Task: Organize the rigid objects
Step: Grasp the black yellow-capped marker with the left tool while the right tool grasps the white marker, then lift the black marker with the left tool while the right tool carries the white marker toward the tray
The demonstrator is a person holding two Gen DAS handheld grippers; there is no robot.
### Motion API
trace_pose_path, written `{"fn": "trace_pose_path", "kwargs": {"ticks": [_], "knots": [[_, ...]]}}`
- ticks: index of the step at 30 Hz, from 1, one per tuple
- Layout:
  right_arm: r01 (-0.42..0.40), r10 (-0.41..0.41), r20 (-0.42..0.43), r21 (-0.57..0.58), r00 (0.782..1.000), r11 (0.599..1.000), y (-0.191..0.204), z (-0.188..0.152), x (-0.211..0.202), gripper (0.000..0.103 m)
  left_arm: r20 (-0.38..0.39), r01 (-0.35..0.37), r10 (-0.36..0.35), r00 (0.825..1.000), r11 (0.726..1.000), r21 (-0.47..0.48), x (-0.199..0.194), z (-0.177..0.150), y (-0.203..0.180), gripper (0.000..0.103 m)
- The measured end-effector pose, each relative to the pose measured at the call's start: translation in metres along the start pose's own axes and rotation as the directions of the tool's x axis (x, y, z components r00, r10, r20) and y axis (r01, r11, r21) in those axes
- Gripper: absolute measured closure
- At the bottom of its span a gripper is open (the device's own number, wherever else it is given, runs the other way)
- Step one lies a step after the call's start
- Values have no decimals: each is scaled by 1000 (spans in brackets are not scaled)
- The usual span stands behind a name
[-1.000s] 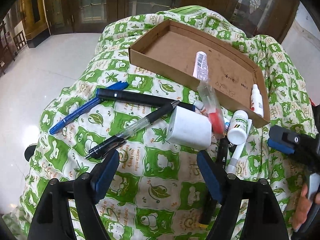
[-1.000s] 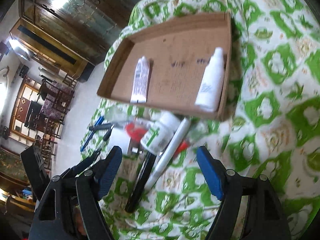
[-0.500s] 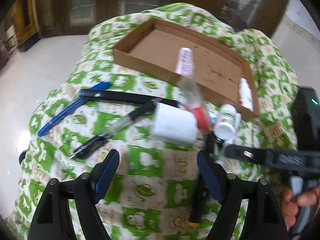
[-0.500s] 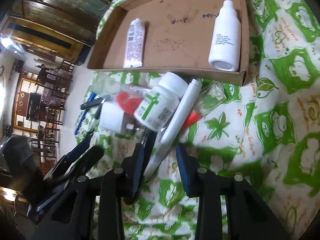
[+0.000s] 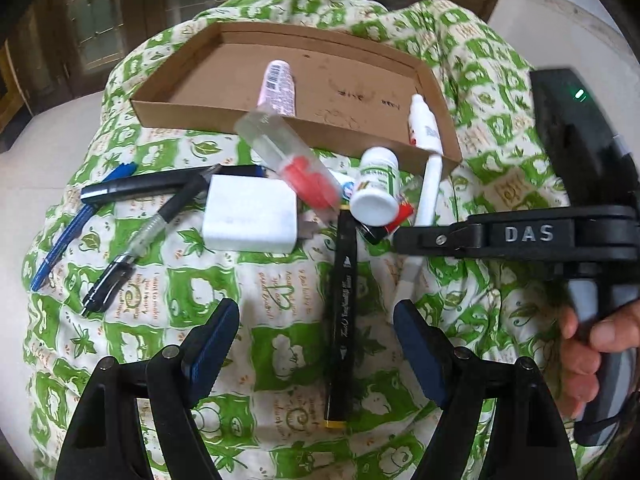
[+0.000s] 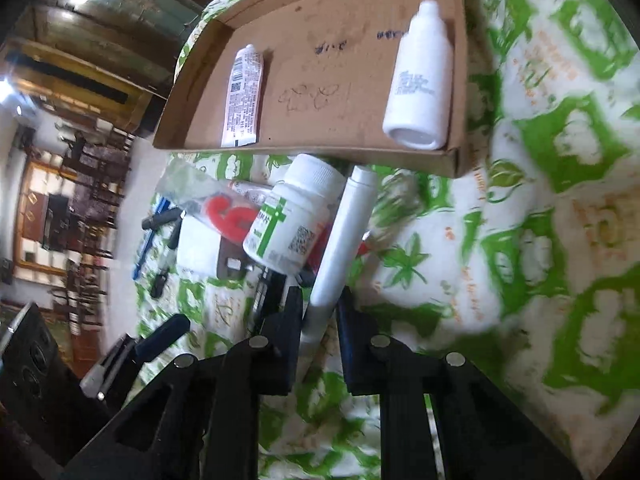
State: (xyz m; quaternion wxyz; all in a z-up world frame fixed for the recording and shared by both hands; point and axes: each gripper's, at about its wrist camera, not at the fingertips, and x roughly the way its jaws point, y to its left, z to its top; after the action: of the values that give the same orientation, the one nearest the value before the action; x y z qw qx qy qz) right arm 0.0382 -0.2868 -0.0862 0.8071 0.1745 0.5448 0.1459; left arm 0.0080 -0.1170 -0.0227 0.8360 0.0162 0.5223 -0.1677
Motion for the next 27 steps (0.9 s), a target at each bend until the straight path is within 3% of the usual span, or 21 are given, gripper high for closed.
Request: {"fn": "trace_pose_path", "kwargs": {"ticks": [4, 9, 11, 13, 15, 22, 27], "knots": [[73, -72, 14, -55, 997, 996, 10, -2, -4, 87, -50, 11, -10, 999, 1000, 25, 11, 2, -8, 48], [63, -64, -20, -30, 998, 998, 5, 0, 5, 87, -97, -12, 21, 995, 996, 89, 31, 2, -25, 50], [61, -62, -19, -30, 998, 998, 4, -1, 6, 87, -96, -34, 43, 994, 995, 92, 36, 4, -27, 59], [64, -65, -20, -37, 998, 997, 4, 0, 7, 87, -91, -44, 50, 995, 997, 64, 36, 5, -23, 78], [66, -67, -20, -45, 998, 997, 5, 0, 7, 87, -86, -17, 18, 996, 1000, 10, 34, 7, -14, 85], [48, -49, -25, -47, 998, 998, 3, -2, 3, 87, -126, 15, -20, 992, 999, -34, 25, -5, -5, 86], [47, -48, -36, -47, 998, 998, 5, -3, 7, 87, -151, -9, 6, 988, 1000, -19, 39, -4, -5, 85]]}}
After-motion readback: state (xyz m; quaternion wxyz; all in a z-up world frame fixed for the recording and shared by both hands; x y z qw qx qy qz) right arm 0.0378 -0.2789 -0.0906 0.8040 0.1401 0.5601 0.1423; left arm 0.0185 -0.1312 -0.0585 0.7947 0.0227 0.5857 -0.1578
